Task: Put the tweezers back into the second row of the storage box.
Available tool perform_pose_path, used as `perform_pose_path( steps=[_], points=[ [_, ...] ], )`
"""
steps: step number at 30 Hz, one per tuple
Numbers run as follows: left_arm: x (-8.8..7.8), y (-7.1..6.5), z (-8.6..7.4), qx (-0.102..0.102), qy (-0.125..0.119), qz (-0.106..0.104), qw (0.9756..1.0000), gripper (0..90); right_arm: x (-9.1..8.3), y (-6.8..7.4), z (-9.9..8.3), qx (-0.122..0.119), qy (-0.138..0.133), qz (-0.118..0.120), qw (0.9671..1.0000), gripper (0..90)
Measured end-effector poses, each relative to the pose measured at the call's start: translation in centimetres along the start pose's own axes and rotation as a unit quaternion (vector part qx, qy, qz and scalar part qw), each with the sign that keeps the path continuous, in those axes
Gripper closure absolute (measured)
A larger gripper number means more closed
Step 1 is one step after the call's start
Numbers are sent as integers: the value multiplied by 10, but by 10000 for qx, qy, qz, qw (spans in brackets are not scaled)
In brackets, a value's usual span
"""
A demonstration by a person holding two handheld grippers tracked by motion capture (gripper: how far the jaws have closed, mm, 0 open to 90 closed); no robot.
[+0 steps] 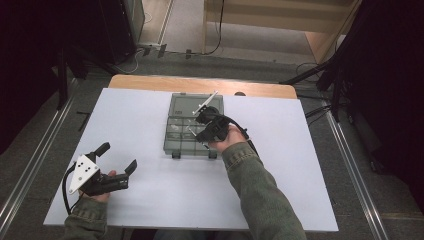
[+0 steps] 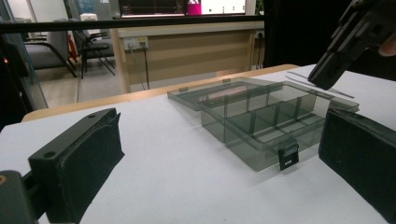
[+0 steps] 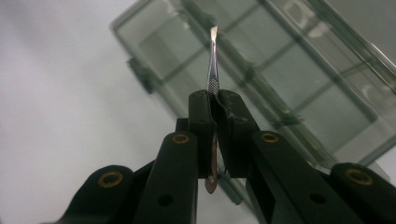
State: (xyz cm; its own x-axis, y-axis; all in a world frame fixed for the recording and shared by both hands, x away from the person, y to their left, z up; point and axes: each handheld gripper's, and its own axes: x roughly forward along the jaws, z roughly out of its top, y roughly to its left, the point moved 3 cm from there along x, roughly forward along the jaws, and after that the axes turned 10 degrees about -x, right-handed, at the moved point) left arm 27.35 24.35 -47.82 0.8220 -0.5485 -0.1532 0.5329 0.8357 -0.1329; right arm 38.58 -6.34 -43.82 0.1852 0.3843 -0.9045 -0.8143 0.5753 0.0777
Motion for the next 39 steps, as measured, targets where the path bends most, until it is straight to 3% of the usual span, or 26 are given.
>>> perform_pose_path(
  steps=[1,3,4,5,6,13,14,15,17,19,20,26,29,31,33,39],
  points=[
    [0,0,0,1,0,6,10000,0,5,-6,0,93,7,-30,10000,858],
    [0,0,0,0,1,2,10000,0,6,-8,0,42,-29,-35,10000,858],
    [0,0,0,-2,-1,2,10000,0,7,-9,0,-67,-82,-67,9999,857],
    [0,0,0,-1,3,1,10000,0,9,-8,1,-440,-165,-256,9986,855],
    [0,0,0,1,12,-3,10000,0,10,-8,2,-528,-188,-325,9979,855],
    [1,0,0,18,1,-11,10000,0,20,-4,6,-661,-95,-247,9975,854],
    [1,0,0,18,1,-11,10000,0,22,-3,6,-621,-79,-177,9979,826],
    [1,0,0,15,8,-24,10000,0,25,-4,7,-590,-74,-48,9982,698],
    [1,0,0,21,4,-24,10000,0,27,-4,7,-487,14,53,9988,544],
    [1,0,0,2,-13,-25,10000,0,27,-3,6,-473,28,87,9988,507],
    [1,1,0,-2,-19,-10,10000,0,25,-3,5,-501,20,68,9987,421],
    [0,0,1,21,-26,-32,10000,0,14,-1,2,-376,-242,105,9989,289],
    [1,-1,1,22,-26,-41,10000,0,6,0,1,-236,-421,145,9987,138],
    [1,-1,1,26,-21,-43,10000,0,5,1,1,-222,-444,158,9986,115],
    [1,-1,1,46,-17,-42,10000,0,0,3,-1,-104,-504,114,9986,9],
    [0,-2,1,44,-22,-42,10000,0,-16,5,-8,-27,-637,52,9979,0]
  ],
)
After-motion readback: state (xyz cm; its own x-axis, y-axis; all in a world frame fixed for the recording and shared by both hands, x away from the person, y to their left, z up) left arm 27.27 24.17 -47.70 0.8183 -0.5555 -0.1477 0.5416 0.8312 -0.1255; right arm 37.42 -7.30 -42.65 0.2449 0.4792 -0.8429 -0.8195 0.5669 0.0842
